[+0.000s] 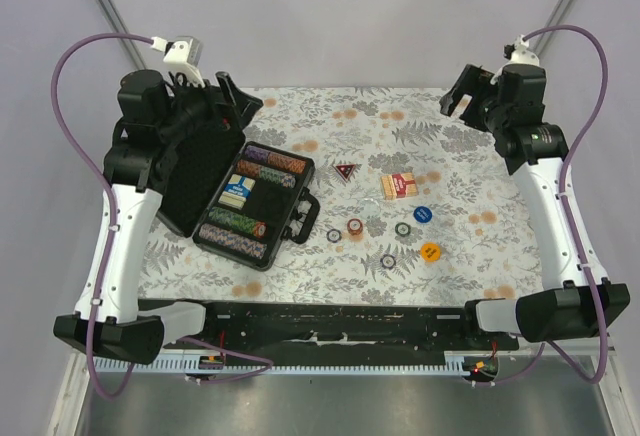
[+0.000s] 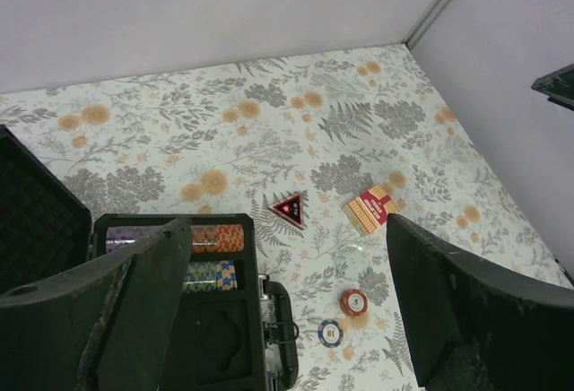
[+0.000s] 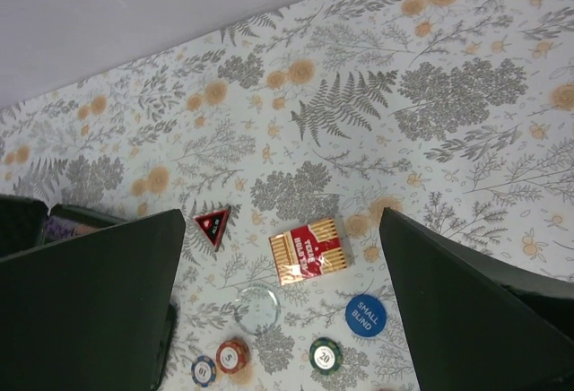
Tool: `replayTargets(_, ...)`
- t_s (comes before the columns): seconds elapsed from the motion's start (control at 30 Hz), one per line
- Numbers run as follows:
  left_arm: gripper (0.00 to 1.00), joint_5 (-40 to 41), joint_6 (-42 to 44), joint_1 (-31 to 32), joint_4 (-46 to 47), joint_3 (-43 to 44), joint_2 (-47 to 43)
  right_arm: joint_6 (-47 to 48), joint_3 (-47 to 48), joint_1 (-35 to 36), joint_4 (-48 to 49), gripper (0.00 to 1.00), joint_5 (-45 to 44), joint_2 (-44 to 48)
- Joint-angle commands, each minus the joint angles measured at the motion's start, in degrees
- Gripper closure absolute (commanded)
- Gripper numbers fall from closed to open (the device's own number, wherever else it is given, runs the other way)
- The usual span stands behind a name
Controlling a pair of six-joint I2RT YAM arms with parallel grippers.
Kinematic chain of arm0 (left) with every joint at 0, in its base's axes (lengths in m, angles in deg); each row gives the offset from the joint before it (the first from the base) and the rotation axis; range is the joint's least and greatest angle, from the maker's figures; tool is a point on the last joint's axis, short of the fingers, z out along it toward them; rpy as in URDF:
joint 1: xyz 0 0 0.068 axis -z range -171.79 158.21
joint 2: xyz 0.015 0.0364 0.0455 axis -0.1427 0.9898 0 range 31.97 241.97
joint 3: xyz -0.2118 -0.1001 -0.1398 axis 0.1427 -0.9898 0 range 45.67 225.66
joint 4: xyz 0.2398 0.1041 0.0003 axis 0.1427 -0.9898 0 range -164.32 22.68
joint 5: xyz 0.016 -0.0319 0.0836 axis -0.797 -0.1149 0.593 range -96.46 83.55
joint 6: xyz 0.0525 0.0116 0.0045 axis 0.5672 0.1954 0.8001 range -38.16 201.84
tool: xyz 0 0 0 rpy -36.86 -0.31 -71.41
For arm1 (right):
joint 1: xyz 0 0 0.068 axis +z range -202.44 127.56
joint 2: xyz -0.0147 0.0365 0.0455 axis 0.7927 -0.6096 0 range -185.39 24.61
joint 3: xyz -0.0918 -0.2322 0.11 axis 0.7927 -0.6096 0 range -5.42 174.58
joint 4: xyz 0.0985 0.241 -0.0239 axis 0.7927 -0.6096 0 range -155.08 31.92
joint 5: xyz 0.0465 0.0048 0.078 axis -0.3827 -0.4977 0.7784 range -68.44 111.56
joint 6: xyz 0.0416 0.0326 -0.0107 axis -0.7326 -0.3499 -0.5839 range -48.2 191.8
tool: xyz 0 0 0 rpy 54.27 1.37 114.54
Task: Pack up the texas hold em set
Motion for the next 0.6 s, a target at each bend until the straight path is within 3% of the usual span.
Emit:
replayTargets(0.0,0.06,-7.3,-0.6,-0.1,4.0,-2.8,-2.2,2.2,0.1,0.1,-1.3,0.02,8.2,1.3)
replayTargets(0.23,0.06,-9.6,0.0,4.1,5.3,-9.8,-3.0,-0.3,-4.2,1.9,-5.5,0.02,12.2,-1.0)
replayTargets(0.57,0.07,-1.0,0.1,16.7,5.6,-14.1,0.0,-3.7,-11.6,10.6,-9.3,0.02,-0.2,-7.3)
